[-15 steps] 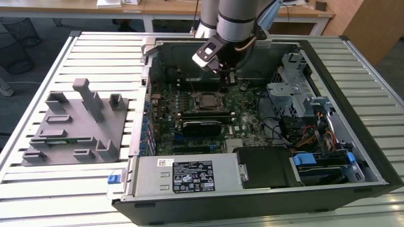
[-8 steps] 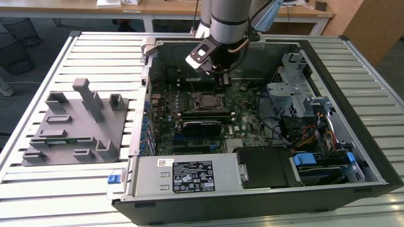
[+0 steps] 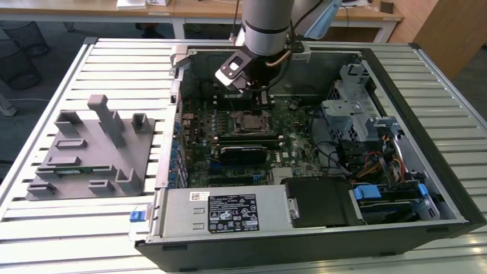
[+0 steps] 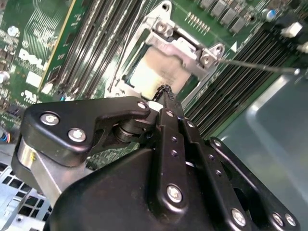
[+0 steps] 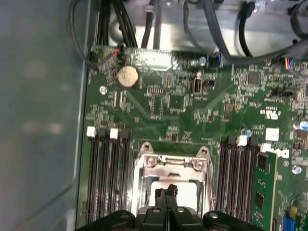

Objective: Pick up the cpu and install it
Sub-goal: 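Close the cpu cover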

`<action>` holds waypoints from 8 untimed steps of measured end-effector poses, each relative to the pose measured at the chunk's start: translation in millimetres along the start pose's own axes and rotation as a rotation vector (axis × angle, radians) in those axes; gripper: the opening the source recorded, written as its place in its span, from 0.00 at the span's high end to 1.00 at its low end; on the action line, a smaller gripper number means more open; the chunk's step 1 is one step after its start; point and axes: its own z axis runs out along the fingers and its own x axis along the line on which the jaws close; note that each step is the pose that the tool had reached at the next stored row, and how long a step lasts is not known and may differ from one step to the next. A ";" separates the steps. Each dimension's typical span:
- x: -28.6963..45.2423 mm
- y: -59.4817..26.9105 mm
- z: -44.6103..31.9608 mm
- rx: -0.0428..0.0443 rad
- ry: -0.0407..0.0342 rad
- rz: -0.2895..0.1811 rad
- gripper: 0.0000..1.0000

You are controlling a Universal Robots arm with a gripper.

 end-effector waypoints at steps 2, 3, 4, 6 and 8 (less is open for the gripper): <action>0.2 -3.7 0.9 0.0000 0.0000 0.000 0.89; 0.4 -5.6 1.4 -0.0001 0.0001 0.000 0.89; 0.5 -7.6 1.9 0.0000 0.0001 0.000 0.89; 0.7 -11.4 2.8 0.0000 0.0000 0.000 0.89; 0.9 -14.8 3.7 0.0000 0.0001 0.000 0.89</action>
